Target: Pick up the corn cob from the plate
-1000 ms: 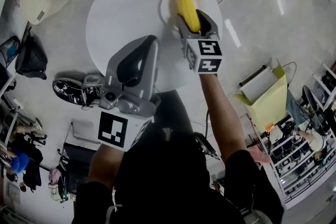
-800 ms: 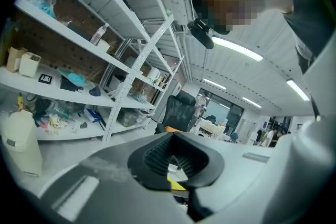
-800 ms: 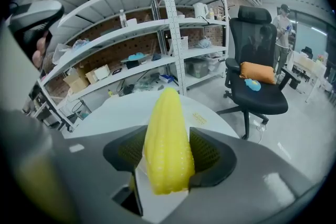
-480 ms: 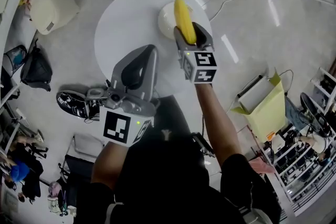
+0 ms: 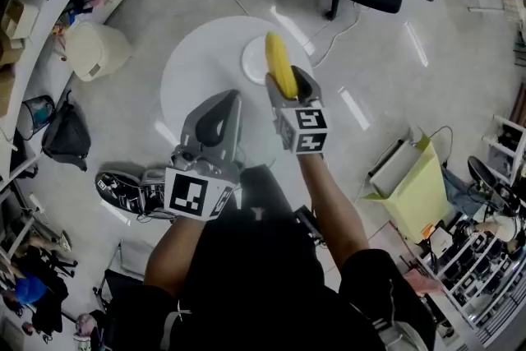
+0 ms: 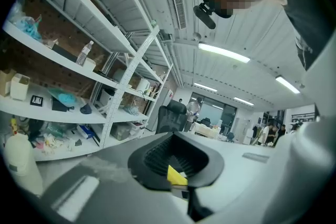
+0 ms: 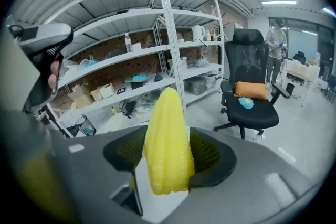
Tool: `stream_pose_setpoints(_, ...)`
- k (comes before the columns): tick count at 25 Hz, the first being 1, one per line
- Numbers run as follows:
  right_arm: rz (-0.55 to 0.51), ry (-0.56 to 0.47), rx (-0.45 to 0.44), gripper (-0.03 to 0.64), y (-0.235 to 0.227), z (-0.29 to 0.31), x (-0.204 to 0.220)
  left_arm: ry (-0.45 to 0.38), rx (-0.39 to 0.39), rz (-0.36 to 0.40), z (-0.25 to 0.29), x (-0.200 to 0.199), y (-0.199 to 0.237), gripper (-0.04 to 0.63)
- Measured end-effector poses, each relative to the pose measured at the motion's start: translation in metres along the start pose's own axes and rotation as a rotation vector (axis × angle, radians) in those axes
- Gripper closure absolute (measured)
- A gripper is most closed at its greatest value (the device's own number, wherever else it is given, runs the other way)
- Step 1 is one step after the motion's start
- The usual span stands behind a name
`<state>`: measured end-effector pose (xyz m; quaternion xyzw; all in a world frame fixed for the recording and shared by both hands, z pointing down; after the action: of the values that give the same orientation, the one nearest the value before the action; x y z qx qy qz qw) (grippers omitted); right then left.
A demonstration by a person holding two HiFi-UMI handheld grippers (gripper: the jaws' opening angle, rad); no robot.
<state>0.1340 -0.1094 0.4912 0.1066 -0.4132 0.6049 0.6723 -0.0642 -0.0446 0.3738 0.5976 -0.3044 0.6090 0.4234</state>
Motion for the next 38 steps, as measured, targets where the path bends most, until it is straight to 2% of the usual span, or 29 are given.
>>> stream_pose_setpoints(14,-0.007,-0.111,-0.038,0.360,0.041,-0.091,-0.028,-0.062,0.040,0.037,-0.028,-0.053,-0.030,0.592)
stream_pose_setpoints(38,-0.023,-0.297,-0.140,0.360,0.088,-0.200,-0.046,-0.126,0.075,0.103,-0.066,-0.090,-0.053,0.592)
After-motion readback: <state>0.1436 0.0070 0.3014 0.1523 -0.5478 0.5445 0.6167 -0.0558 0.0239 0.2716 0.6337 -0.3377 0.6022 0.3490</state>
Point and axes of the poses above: the fingertips, and each gripper's own axes: z forward along the fingers, y to its left, x out of its underside, the point moved 10 cm from there along -z, backward along the fingers, and after that the axes turned 15 degrees about z, right-handed, at the moved point
